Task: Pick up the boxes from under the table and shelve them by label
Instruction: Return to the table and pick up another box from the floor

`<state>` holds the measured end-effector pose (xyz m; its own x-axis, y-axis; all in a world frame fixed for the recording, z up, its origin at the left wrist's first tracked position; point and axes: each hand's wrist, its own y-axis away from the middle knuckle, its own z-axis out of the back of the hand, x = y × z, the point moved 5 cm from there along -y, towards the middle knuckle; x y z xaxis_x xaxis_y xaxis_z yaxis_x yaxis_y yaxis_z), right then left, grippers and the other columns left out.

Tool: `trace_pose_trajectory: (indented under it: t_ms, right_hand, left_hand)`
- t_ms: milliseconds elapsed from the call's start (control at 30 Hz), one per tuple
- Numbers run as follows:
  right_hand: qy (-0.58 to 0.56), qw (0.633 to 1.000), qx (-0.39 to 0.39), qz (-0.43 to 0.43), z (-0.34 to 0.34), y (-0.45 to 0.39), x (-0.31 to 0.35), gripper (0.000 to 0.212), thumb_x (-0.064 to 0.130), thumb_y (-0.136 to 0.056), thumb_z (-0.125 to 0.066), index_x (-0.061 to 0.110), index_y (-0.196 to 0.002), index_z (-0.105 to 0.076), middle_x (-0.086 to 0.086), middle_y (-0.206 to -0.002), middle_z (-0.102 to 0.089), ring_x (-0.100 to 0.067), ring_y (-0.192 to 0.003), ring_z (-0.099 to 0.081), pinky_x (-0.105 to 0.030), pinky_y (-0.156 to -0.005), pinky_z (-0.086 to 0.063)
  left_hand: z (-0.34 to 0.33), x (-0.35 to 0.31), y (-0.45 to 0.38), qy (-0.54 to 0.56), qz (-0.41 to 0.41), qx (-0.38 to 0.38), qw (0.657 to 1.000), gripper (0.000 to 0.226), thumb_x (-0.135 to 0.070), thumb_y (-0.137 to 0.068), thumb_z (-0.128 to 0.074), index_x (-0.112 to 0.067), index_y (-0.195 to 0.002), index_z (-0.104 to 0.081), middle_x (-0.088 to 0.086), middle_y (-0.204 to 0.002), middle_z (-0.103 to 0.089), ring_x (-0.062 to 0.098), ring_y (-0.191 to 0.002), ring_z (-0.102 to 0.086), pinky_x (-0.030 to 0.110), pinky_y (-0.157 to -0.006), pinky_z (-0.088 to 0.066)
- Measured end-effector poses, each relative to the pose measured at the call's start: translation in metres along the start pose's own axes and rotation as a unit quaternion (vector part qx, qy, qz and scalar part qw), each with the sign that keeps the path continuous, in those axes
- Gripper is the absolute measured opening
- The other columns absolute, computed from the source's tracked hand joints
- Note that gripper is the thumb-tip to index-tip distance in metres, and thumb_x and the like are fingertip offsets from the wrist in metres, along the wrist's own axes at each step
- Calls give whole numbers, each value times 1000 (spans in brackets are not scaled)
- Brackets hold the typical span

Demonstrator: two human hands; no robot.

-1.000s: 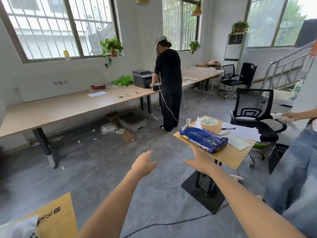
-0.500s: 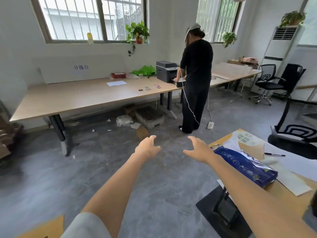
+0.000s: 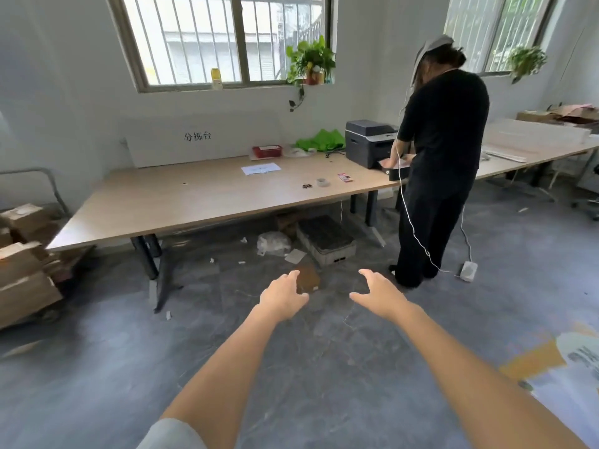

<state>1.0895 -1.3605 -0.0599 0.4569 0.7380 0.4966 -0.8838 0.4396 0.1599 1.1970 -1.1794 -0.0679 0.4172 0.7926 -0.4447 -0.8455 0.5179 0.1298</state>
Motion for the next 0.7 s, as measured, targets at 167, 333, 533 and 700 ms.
trace_pose_trajectory:
  t_ms: [167, 333, 533, 700]
  right_hand:
    - [1, 999, 22, 25, 13, -104, 12, 73, 44, -87, -56, 19, -148, -24, -7, -148, -38, -27, -130, -44, -41, -100, -43]
    - [1, 999, 27, 23, 15, -211, 20, 69, 44, -89, -52, 20, -148, -24, -7, -151, -35, -28, -132, -42, -43, -103, -40]
    - [19, 999, 25, 9, 27, -341, 39, 68, 43, -91, -49, 18, -148, -23, -6, -152, -34, -28, -133, -42, -43, -103, -40]
    - [20, 999, 14, 20, 43, -433, 64, 70, 45, -90, -52, 19, -148, -24, -6, -150, -37, -28, -131, -44, -43, -100, -41]
  left_hand:
    - [15, -1, -99, 6, 12, -12, 1000, 67, -35, -86, -49, -23, -147, -26, 6, -143, -46, 27, -125, -49, 39, -92, -45]
    - [19, 13, -203, 23, 21, -6, 1000, 65, -35, -87, -49, -23, -147, -26, 5, -146, -43, 27, -123, -51, 34, -85, -45]
    - [39, 41, -333, 39, 22, 5, 999, 61, -36, -90, -49, -23, -146, -28, 4, -150, -40, 26, -129, -47, 33, -91, -44]
    - [63, 51, -424, 49, 19, 1, 999, 61, -35, -90, -50, -21, -145, -28, 6, -146, -44, 28, -119, -55, 38, -92, -48]
